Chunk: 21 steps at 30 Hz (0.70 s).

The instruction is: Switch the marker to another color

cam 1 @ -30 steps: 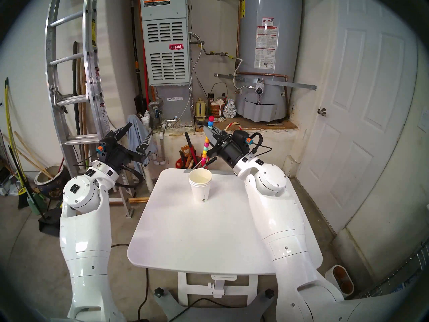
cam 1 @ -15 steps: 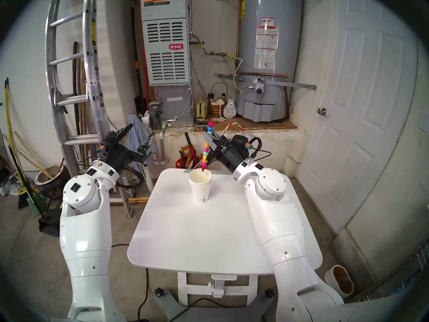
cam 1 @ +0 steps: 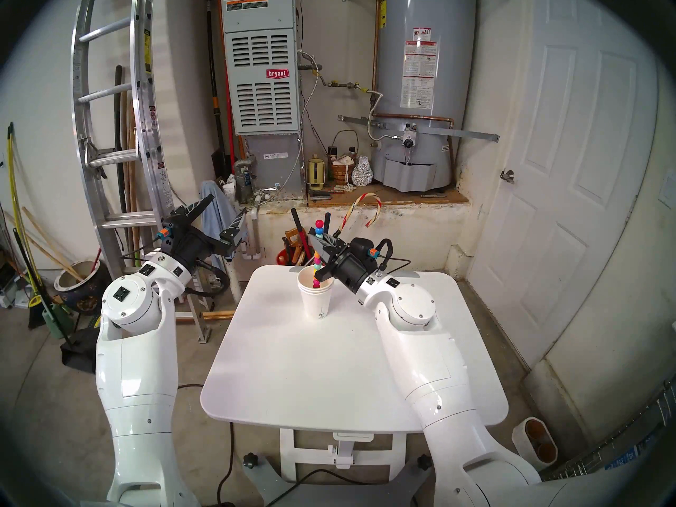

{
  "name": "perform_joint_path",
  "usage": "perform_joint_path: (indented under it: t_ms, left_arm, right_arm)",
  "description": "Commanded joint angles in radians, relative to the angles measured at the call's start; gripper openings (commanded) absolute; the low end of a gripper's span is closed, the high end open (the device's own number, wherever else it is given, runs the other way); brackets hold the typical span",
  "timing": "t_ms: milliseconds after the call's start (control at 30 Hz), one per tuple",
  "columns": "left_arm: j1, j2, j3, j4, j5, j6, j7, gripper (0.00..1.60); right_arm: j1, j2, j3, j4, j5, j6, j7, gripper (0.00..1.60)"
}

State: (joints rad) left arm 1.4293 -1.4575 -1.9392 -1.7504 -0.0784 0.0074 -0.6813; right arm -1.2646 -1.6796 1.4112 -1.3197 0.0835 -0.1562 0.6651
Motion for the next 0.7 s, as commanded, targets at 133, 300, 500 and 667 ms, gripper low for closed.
perform_joint_path:
  t_ms: [133,300,500,667]
  left_arm:
    - [-0.012,0.007,0.002,-0.011,-0.001,0.000,-0.003,1.60]
    - [-0.015,0.008,0.006,-0.008,-0.001,0.001,-0.003,1.60]
    - [-0.018,0.008,0.010,-0.002,-0.001,-0.001,-0.002,1.60]
    - [-0.019,0.008,0.011,-0.001,-0.004,0.000,-0.002,1.60]
  right_arm:
    - [-0.001,-0.005,-0.016,0.015,-0.016,-0.049,0.011,0.00]
    - [-0.005,-0.012,-0.014,0.031,-0.017,-0.052,0.016,0.00]
    - [-0.007,-0.013,-0.013,0.044,-0.019,-0.061,0.014,0.00]
    - [-0.014,-0.010,-0.017,0.052,-0.029,-0.069,0.015,0.00]
